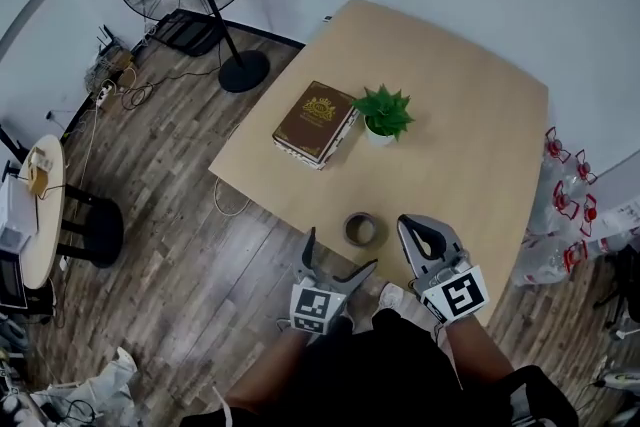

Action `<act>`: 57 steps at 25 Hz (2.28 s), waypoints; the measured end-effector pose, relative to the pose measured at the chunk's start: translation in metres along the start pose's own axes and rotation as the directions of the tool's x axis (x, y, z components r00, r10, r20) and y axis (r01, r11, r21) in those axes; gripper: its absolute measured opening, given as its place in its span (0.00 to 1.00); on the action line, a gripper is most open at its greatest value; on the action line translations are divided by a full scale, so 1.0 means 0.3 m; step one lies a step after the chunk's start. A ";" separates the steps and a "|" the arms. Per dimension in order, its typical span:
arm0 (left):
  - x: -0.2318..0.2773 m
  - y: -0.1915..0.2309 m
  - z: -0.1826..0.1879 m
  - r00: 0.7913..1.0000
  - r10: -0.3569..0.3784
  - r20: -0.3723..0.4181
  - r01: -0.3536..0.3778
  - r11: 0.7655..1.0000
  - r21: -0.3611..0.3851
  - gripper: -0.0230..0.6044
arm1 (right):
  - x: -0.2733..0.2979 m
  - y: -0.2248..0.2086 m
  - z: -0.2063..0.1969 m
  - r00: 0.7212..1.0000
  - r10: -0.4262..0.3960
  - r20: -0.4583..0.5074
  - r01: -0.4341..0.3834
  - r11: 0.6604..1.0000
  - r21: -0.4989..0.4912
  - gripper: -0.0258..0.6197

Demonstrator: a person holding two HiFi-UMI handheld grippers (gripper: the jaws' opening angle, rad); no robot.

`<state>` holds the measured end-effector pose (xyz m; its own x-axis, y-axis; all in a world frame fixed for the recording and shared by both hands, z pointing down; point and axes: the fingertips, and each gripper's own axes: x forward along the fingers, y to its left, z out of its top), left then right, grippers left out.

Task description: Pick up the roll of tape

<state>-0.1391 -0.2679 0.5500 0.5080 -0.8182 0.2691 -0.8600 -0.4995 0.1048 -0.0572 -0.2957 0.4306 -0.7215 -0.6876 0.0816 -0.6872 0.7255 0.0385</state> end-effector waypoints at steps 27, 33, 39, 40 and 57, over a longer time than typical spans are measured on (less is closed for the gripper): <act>0.355 0.034 -0.489 0.931 -0.011 -0.366 0.055 0.992 0.110 0.93 | -0.048 -0.141 -0.232 0.988 0.001 -0.155 0.014 0.996 0.093 0.03; 0.404 0.021 -0.504 0.920 -0.007 -0.393 0.063 0.989 0.130 0.93 | -0.063 -0.177 -0.236 0.988 -0.007 -0.152 0.022 0.995 0.099 0.03; 0.422 0.023 -0.510 0.910 0.018 -0.414 0.050 0.987 0.154 0.93 | -0.076 -0.212 -0.238 0.988 -0.020 -0.153 0.037 0.994 0.105 0.03; 0.423 0.025 -0.510 0.909 0.021 -0.417 0.048 0.987 0.155 0.93 | -0.078 -0.216 -0.239 0.988 -0.022 -0.155 0.039 0.994 0.106 0.03; 0.375 0.057 -0.380 0.943 0.080 -0.323 -0.016 0.980 0.196 0.84 | -0.074 -0.199 -0.223 0.991 0.007 -0.137 0.006 0.995 0.096 0.03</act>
<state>-0.1022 -0.3360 0.6913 0.3940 -0.7195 0.5718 -0.8418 -0.5323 -0.0897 0.0056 -0.3217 0.4930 -0.7080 -0.6719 0.2175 -0.6964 0.7154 -0.0565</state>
